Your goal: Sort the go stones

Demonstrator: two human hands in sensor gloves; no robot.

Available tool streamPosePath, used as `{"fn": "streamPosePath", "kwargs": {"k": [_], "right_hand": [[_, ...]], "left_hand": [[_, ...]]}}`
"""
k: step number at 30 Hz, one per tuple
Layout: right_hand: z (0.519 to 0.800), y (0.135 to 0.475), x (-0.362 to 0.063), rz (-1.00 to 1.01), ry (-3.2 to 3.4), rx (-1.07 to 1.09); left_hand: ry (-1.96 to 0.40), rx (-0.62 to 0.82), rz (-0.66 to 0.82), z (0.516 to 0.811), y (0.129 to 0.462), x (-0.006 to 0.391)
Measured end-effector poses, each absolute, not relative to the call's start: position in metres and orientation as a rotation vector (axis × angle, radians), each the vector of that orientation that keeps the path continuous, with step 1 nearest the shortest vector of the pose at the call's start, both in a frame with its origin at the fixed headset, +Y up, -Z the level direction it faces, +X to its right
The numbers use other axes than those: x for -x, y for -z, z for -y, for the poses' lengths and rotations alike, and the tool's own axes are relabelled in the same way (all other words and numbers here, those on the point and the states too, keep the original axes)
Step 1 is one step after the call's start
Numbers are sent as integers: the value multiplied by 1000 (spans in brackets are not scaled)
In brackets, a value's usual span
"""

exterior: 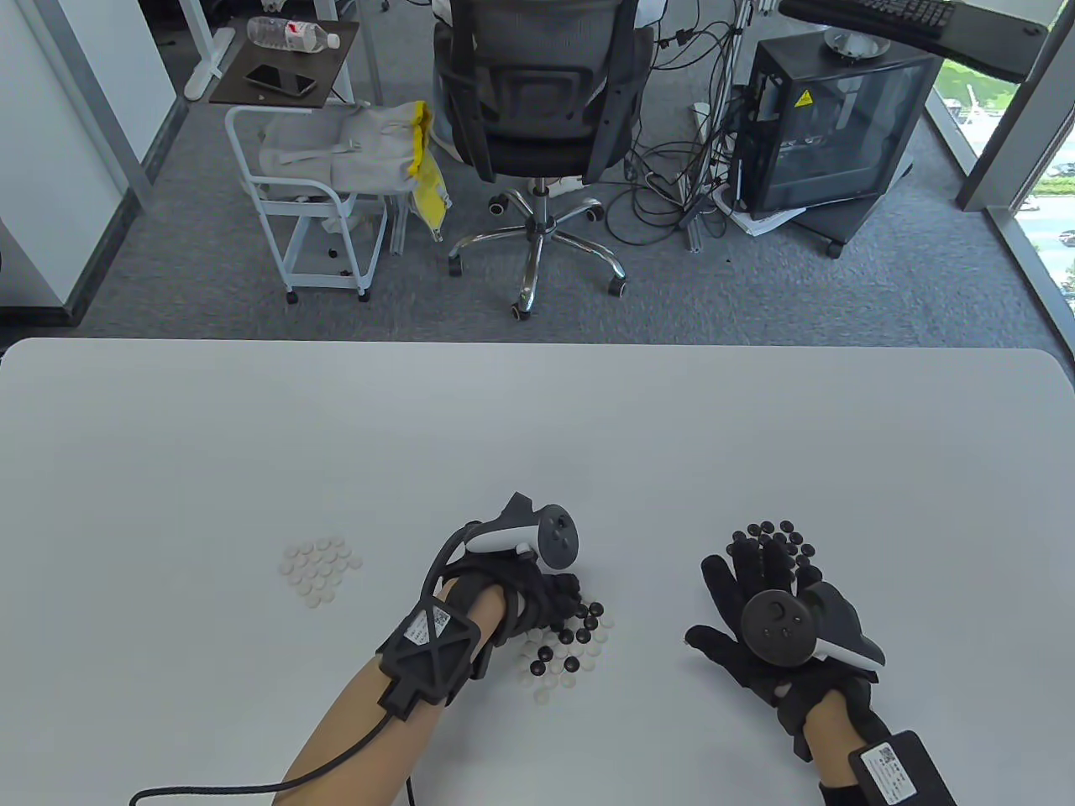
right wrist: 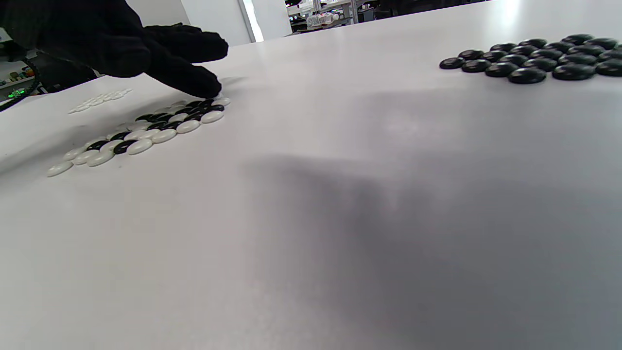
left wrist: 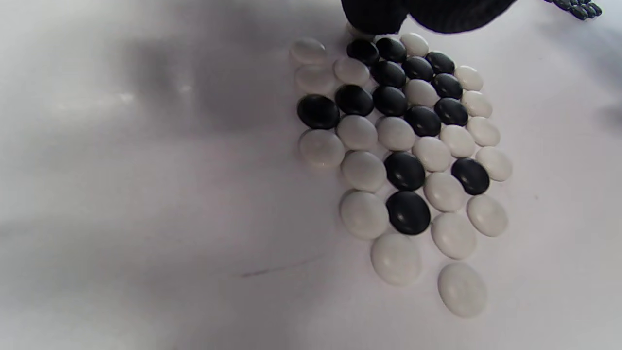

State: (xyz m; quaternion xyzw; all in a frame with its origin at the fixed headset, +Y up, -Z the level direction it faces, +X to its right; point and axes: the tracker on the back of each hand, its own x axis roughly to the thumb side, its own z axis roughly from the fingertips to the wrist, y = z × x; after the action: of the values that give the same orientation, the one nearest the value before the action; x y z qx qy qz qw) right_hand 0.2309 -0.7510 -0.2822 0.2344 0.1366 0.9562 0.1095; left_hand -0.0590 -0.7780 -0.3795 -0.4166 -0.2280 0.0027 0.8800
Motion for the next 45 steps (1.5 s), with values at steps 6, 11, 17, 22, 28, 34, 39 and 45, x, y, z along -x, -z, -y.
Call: {"fn": "streamPosePath", "kwargs": {"k": [6, 11, 17, 22, 28, 34, 39, 45], "right_hand": [[750, 282, -235, -398, -2809, -680], [750, 282, -237, -394, -2808, -678], [749, 282, -238, -402, -2810, -679], [750, 282, -237, -420, -2817, -676], [752, 283, -234, -445, -2817, -672], [753, 283, -231, -456, -2814, -672], [754, 284, -229, -458, -2814, -673], [754, 284, -229, -435, -2819, -671]], "left_hand": [[20, 841, 319, 770, 397, 89], [-9, 885, 188, 763, 401, 139], [-36, 910, 82, 759, 393, 195], [16, 907, -5, 756, 383, 230], [-19, 908, -84, 757, 375, 265], [-36, 893, -111, 755, 373, 277], [-71, 815, -29, 740, 371, 262], [-78, 746, 197, 718, 359, 207]]}}
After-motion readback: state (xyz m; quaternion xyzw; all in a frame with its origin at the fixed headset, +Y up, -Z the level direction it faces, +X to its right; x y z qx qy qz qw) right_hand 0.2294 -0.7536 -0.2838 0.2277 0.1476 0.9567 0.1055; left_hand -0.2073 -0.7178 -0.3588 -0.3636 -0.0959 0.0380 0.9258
